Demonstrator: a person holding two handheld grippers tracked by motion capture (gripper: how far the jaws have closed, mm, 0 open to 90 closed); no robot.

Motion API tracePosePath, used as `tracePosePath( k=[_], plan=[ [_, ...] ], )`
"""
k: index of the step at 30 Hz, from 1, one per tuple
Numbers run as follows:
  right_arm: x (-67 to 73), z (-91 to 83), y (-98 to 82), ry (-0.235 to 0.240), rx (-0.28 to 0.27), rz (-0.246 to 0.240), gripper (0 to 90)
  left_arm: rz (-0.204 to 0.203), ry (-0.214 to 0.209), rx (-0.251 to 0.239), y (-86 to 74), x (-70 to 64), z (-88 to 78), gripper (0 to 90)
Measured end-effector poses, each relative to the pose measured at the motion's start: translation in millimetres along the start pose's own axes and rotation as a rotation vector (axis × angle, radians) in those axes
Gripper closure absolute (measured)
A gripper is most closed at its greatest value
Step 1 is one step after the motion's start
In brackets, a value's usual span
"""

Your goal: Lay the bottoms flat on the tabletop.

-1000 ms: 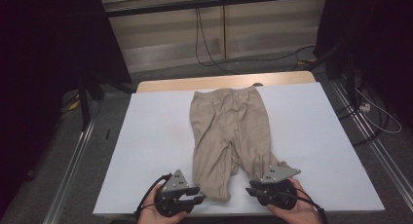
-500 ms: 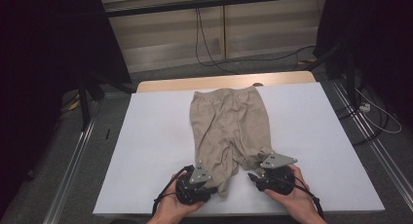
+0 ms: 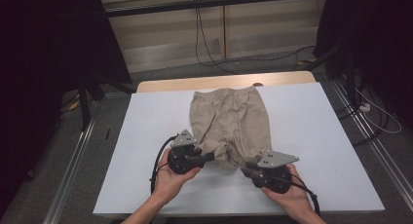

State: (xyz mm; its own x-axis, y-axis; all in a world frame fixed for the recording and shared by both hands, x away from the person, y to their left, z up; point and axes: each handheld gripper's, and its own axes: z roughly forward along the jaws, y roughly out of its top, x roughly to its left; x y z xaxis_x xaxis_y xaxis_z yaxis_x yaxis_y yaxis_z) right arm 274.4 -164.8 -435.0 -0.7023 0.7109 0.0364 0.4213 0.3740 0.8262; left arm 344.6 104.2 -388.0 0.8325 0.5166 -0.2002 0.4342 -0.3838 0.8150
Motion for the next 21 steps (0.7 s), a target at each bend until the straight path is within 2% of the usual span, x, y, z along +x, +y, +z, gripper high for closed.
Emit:
tracePosePath(
  k=[2,4,7,8,10,11,14,21],
  plan=[
    [4.1,12.1,5.8,0.024,0.008,-0.012,59.9,-0.016,-0.009,-0.017,3.8,1.4,0.3,77.9],
    [8.2,25.5,10.9,0.029,0.010,-0.027,49.4,-0.029,-0.013,-0.033,7.0,2.7,-0.9,77.8],
    [11.7,45.1,18.0,0.004,0.036,-0.051,48.3,-0.041,-0.013,-0.045,7.3,5.0,-2.8,77.3],
    [11.4,49.1,18.8,0.002,0.036,-0.054,53.6,-0.043,-0.009,-0.044,6.6,5.9,-3.0,77.2],
    [10.3,56.8,18.4,0.047,0.054,-0.040,77.6,-0.051,-0.004,-0.044,4.7,7.3,-3.7,76.9],
    [12.3,58.0,16.3,0.075,0.066,-0.036,83.8,-0.047,-0.001,-0.042,4.5,7.8,-4.1,76.9],
    [23.2,50.5,13.6,0.144,0.080,-0.045,87.2,-0.045,-0.003,-0.043,3.6,7.6,-4.5,77.0],
    [54.1,17.7,21.6,0.310,0.000,-0.042,87.7,-0.033,-0.005,-0.031,3.1,2.8,-0.8,77.2]
  ],
)
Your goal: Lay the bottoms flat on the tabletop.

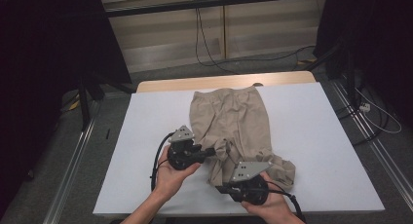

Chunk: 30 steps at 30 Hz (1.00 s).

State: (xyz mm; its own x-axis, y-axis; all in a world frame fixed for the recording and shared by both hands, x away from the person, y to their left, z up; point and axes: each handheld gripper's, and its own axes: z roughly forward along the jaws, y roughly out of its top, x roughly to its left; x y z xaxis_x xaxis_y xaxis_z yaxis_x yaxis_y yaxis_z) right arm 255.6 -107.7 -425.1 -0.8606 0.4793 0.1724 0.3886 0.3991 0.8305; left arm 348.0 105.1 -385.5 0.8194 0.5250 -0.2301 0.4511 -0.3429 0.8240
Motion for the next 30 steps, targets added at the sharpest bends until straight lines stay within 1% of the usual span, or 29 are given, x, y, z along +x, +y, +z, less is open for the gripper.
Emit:
tracePosePath(
  k=[2,4,6,7,8,9,10,11,12,14,15,16,18,19,20,21,22,23,24,25,26,27,28,29,30],
  plan=[
    [7.2,-5.2,4.8,0.048,-0.034,0.007,87.7,0.004,0.002,0.001,-0.1,-1.0,0.1,77.2],
    [12.9,-10.3,11.2,0.087,-0.075,-0.003,87.7,0.005,0.003,0.002,-0.2,-1.0,0.0,77.3],
    [14.4,-13.4,15.8,0.091,-0.099,-0.002,87.7,0.002,0.004,-0.003,-0.7,-0.5,-0.4,77.2],
    [13.5,-14.4,17.5,0.084,-0.106,-0.005,87.6,0.004,0.012,-0.001,-1.0,0.0,-0.2,77.1],
    [10.9,-14.6,17.9,0.069,-0.107,-0.002,87.5,0.008,0.019,0.003,-1.4,0.9,0.1,77.0],
    [6.1,-14.3,17.0,0.044,-0.112,0.004,87.5,0.001,0.023,0.001,-2.4,2.4,1.4,76.7],
    [-2.3,-13.1,14.5,-0.004,-0.109,0.005,87.4,0.000,0.027,0.003,-3.1,3.5,2.0,75.6],
    [-7.9,-12.4,12.6,-0.036,-0.095,0.000,87.5,-0.002,0.037,0.009,-4.6,4.4,3.6,73.5],
    [-18.1,-11.1,8.9,-0.084,-0.079,0.004,87.5,-0.006,0.037,0.013,-5.8,4.8,5.1,71.2],
    [-32.0,-10.0,4.2,-0.127,-0.058,0.027,87.4,-0.005,0.042,0.024,-8.7,5.2,8.0,67.3],
    [-37.5,-9.7,2.3,-0.143,-0.046,0.033,87.3,-0.001,0.049,0.033,-9.7,4.6,9.8,63.5],
    [-42.5,-9.1,0.5,-0.172,-0.026,0.033,86.8,-0.002,0.051,0.035,-10.1,4.2,10.5,59.2],
    [-48.5,-7.9,-2.8,-0.198,-0.009,0.033,85.6,0.000,0.054,0.041,-10.1,3.9,10.7,55.3],
    [-50.6,-6.9,-5.0,-0.211,0.010,0.031,83.1,0.007,0.071,0.039,-10.1,3.5,9.9,51.0],
    [-51.5,-6.1,-7.5,-0.230,0.023,0.032,78.6,0.013,0.085,0.039,-10.2,3.4,9.4,43.3],
    [-51.4,-6.2,-8.4,-0.239,0.031,0.033,76.2,0.012,0.099,0.042,-10.5,3.5,8.4,38.1],
    [-49.6,-7.2,-8.4,-0.269,0.040,0.021,70.7,0.011,0.100,0.043,-11.1,4.0,7.1,34.7],
    [-47.5,-9.1,-7.2,-0.292,0.037,0.012,62.5,0.015,0.098,0.042,-11.9,4.2,5.5,36.4],
    [-46.1,-11.9,-5.3,-0.301,0.018,0.021,57.2,0.016,0.100,0.039,-12.7,4.1,3.9,38.0],
    [-44.5,-15.2,-3.1,-0.303,-0.002,0.024,57.4,0.014,0.095,0.040,-13.4,4.1,2.5,39.2],
    [-42.6,-18.1,-1.1,-0.301,-0.022,0.016,56.7,0.015,0.086,0.042,-14.3,4.3,1.8,45.1],
    [-41.0,-19.6,0.4,-0.286,-0.034,0.011,55.9,0.017,0.090,0.046,-15.6,4.5,2.6,47.5],
    [-38.6,-19.0,1.2,-0.259,-0.035,0.008,56.0,0.016,0.095,0.051,-16.5,4.7,3.7,45.8],
    [-37.0,-17.1,1.0,-0.250,-0.030,0.007,55.7,0.018,0.099,0.055,-17.6,5.5,5.4,46.1],
    [-35.8,-12.7,0.0,-0.234,-0.012,0.001,52.9,0.022,0.099,0.061,-18.6,6.8,7.1,46.0]
  ],
)
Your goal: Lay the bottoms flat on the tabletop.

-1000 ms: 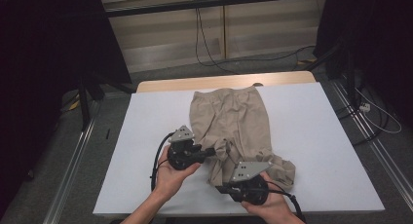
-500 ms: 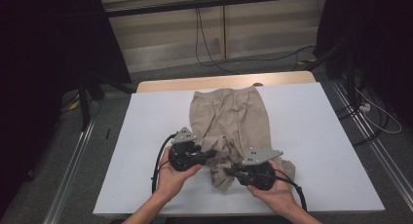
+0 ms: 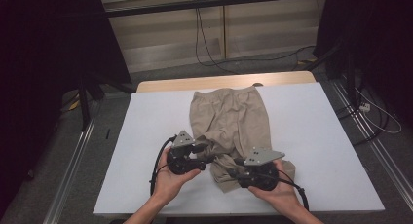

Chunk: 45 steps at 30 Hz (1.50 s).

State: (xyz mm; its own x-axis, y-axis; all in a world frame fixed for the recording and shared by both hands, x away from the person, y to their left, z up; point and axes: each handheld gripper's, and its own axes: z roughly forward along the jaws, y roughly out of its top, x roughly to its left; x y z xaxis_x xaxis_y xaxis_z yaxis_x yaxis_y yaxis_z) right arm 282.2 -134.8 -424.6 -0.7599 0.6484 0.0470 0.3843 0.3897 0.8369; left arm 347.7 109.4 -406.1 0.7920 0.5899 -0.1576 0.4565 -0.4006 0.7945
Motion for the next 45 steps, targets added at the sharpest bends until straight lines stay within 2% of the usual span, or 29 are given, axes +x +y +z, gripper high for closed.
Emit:
tracePosePath(
  k=[1,4,5,8,10,14,17,18,19,20,21,23,25,28,31,33,38,42,45],
  plan=[
    [2.0,5.3,-1.4,0.019,0.028,-0.002,48.5,0.002,0.000,0.002,-1.0,0.4,2.1,46.5],
    [3.5,22.2,-4.1,0.023,0.070,-0.014,30.0,0.013,0.005,0.009,-3.0,1.6,4.0,44.9],
    [2.7,25.1,-3.9,0.028,0.074,-0.013,28.8,0.017,0.010,0.005,-3.4,2.1,3.8,44.1],
    [1.1,38.0,-2.9,0.049,0.104,-0.013,17.2,0.014,0.021,-0.003,-3.2,5.8,1.9,40.6],
    [2.0,44.5,-4.4,0.059,0.121,-0.018,11.9,0.000,0.024,-0.014,-3.7,9.1,1.1,40.2],
    [7.0,52.1,-7.7,0.046,0.149,-0.047,12.6,-0.013,0.030,-0.011,-6.4,15.5,1.0,38.6],
    [9.1,55.2,-9.2,-0.005,0.157,-0.090,23.1,-0.016,0.023,-0.003,-7.9,16.5,2.5,38.4],
    [8.5,54.6,-9.6,-0.007,0.151,-0.086,30.7,-0.012,0.025,-0.003,-8.1,16.4,2.8,38.3],
    [8.1,53.5,-9.8,-0.017,0.144,-0.084,42.3,-0.008,0.025,-0.002,-8.5,16.1,3.0,38.1],
    [7.3,51.3,-10.1,-0.023,0.135,-0.090,59.9,-0.002,0.026,-0.002,-8.8,15.8,3.0,38.0],
    [5.5,49.0,-10.3,-0.025,0.130,-0.090,67.8,-0.001,0.027,-0.002,-9.0,15.4,2.9,37.9],
    [5.5,47.5,-10.6,-0.027,0.127,-0.092,73.3,0.003,0.027,0.001,-9.8,15.1,2.4,37.8],
    [8.6,46.2,-10.1,-0.021,0.128,-0.108,75.5,0.001,0.022,0.000,-10.7,15.0,2.3,37.8],
    [9.4,40.8,-10.3,0.036,0.131,-0.082,77.2,0.000,0.017,0.005,-11.6,15.4,2.0,39.3],
    [11.5,36.0,-12.6,0.062,0.134,-0.077,77.5,0.000,0.014,0.012,-12.4,15.3,2.9,41.6],
    [14.0,33.6,-14.5,0.072,0.136,-0.079,77.6,-0.003,0.003,0.013,-12.9,14.4,3.7,43.8],
    [24.0,26.7,-17.9,0.138,0.146,-0.064,77.8,0.019,-0.027,0.030,-14.3,10.1,7.4,53.1],
    [37.6,20.0,-21.1,0.192,0.159,-0.086,77.8,0.033,-0.046,0.064,-17.5,5.1,13.1,54.1],
    [37.8,18.9,-22.7,0.190,0.160,-0.084,77.8,0.064,-0.056,0.103,-20.5,0.4,20.8,57.9]
  ],
)
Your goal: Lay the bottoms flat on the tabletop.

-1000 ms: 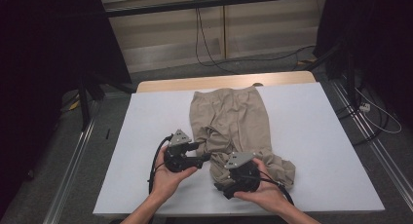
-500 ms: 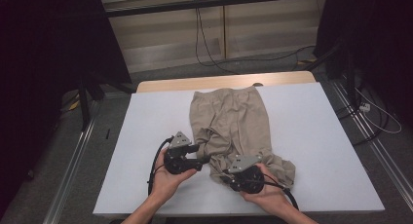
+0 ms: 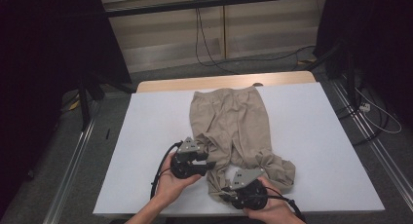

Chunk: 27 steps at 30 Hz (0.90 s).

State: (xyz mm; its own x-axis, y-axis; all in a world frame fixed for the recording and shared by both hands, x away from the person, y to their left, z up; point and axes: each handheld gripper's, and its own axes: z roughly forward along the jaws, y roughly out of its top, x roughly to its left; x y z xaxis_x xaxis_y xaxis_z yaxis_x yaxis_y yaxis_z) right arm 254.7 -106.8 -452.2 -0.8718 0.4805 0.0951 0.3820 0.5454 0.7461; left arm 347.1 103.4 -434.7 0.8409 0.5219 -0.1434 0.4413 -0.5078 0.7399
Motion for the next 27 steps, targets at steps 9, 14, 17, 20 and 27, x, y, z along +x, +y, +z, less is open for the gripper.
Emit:
tracePosePath(
  k=[9,14,17,20,27],
  plan=[
    [-0.1,-5.2,-4.6,0.005,-0.001,0.035,77.5,0.055,-0.022,0.112,-8.4,-11.4,12.8,86.3],
    [7.9,-9.3,-7.8,0.028,0.010,0.031,77.6,0.039,-0.101,0.132,-15.3,-24.1,6.1,87.6],
    [16.6,-15.8,-11.0,0.064,0.019,0.036,76.2,0.049,-0.131,0.155,-18.6,-33.5,1.0,87.6],
    [22.1,-24.8,-13.6,0.052,-0.003,0.038,58.9,0.061,-0.151,0.161,-25.8,-43.9,-7.0,87.6],
    [2.0,-44.4,-5.7,-0.015,-0.111,0.126,33.8,0.057,-0.209,0.161,-40.5,-56.6,-29.1,87.6]
  ],
)
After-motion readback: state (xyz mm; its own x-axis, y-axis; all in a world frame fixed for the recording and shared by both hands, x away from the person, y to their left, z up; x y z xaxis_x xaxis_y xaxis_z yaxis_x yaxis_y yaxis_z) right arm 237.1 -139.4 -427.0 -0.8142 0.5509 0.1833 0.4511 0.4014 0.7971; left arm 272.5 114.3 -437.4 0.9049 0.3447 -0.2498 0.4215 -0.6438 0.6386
